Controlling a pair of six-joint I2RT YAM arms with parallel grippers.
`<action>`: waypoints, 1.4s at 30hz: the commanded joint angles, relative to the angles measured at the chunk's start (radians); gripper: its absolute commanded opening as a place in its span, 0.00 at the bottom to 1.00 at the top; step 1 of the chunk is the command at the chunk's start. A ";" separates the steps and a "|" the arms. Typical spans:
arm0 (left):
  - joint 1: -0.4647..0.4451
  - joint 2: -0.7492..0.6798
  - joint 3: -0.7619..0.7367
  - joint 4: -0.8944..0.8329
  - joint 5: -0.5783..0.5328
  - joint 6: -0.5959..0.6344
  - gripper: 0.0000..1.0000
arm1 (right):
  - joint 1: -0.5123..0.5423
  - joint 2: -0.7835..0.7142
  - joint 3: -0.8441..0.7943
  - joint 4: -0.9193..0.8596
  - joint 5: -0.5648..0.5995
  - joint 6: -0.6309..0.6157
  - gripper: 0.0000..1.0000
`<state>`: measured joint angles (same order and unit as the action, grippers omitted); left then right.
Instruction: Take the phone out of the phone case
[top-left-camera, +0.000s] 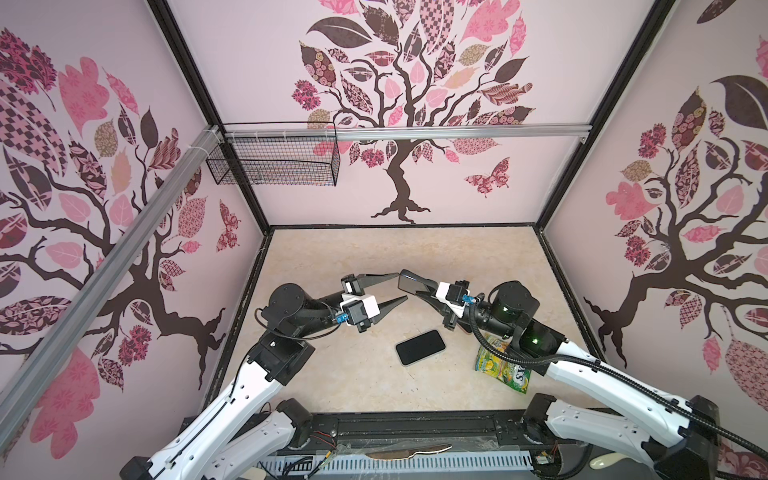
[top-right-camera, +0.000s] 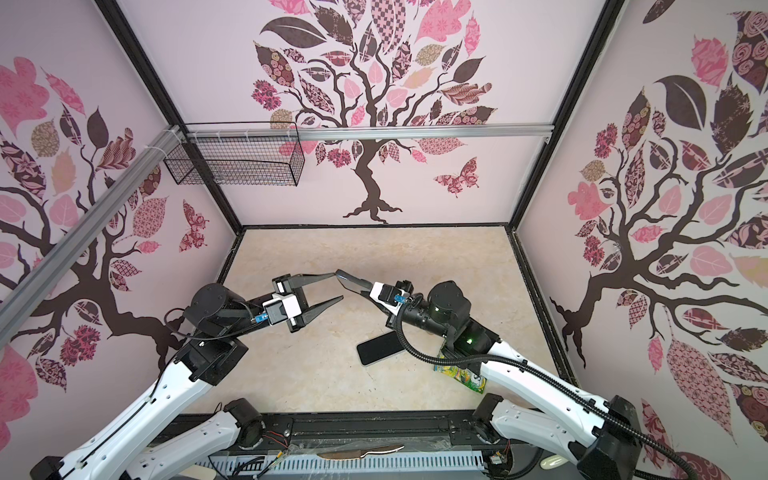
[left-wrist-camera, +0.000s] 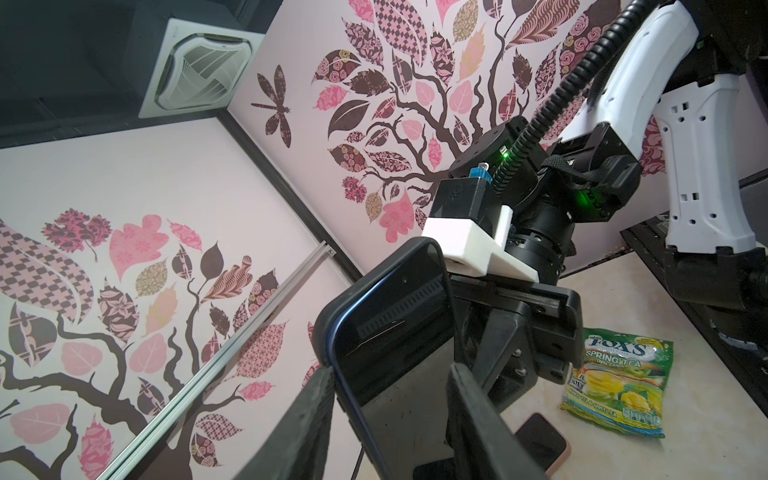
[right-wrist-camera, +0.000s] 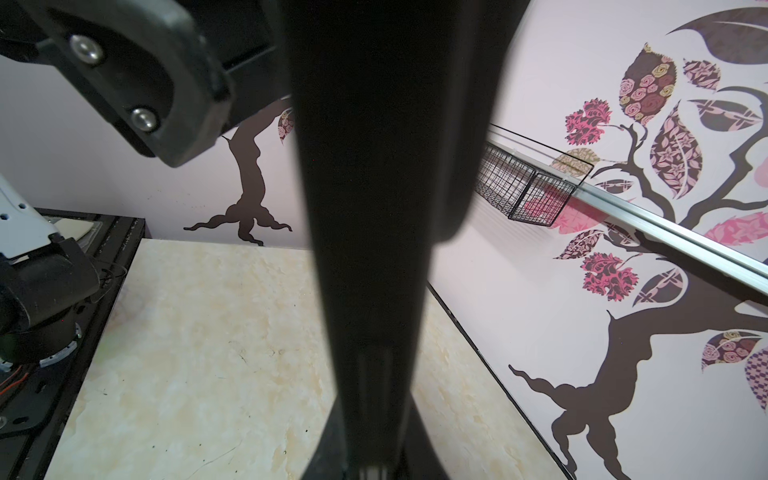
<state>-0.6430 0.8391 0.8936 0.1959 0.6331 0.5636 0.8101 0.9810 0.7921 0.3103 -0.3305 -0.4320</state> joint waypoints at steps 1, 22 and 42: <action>0.001 0.014 0.016 -0.011 0.008 -0.014 0.47 | 0.004 0.007 0.065 0.024 -0.061 0.003 0.00; -0.022 0.091 0.067 -0.147 -0.056 0.046 0.46 | 0.035 0.092 0.136 -0.042 -0.095 -0.003 0.00; -0.038 0.057 0.030 -0.260 0.226 -0.032 0.37 | 0.046 0.081 0.183 -0.048 -0.063 0.079 0.00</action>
<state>-0.6346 0.8608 0.9417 0.0963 0.5652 0.5598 0.8265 1.0595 0.8837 0.2256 -0.3672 -0.3630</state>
